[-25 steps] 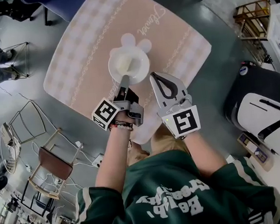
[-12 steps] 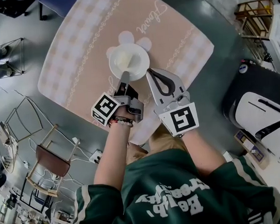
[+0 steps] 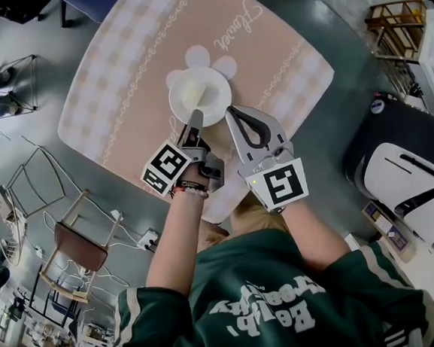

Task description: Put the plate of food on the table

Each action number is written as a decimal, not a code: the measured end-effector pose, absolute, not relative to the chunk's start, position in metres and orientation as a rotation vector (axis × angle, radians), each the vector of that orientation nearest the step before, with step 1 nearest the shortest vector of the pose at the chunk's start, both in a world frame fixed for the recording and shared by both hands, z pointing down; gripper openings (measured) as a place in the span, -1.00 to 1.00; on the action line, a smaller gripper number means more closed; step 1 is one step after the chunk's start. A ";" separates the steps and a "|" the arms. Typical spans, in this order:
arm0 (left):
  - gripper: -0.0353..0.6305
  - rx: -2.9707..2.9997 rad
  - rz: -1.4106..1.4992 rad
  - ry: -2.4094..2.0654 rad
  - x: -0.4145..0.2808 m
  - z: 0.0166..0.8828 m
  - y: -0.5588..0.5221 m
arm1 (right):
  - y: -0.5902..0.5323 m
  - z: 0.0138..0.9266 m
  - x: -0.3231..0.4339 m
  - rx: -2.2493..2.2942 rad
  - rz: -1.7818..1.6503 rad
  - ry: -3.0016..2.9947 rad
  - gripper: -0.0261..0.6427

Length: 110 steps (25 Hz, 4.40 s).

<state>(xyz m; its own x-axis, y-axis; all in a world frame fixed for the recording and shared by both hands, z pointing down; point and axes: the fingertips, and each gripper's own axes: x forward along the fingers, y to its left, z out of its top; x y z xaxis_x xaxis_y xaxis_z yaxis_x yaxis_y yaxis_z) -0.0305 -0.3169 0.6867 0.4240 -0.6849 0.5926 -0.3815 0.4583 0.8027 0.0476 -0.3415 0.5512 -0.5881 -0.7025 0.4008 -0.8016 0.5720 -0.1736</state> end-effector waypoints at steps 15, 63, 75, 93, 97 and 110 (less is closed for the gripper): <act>-0.43 1.125 -0.260 -1.180 -0.039 0.689 -0.286 | -0.327 0.550 0.040 1.230 0.487 -2.516 -0.88; -0.88 2.242 -0.030 -1.352 -0.041 0.425 -0.295 | -0.297 0.397 0.024 1.095 0.222 -2.653 -0.88; -0.88 2.796 0.217 -1.420 -0.046 0.302 -0.241 | -0.241 0.310 -0.003 1.102 0.012 -2.743 -0.88; -0.87 3.193 0.269 -1.387 -0.066 0.239 -0.177 | -0.184 0.259 -0.036 1.204 -0.207 -2.778 -0.88; -0.87 3.218 0.241 -1.375 -0.065 0.233 -0.170 | -0.179 0.258 -0.038 1.199 -0.216 -2.775 -0.88; -0.87 3.163 0.178 -1.331 -0.070 0.233 -0.151 | -0.162 0.258 -0.036 1.241 -0.210 -2.742 -0.88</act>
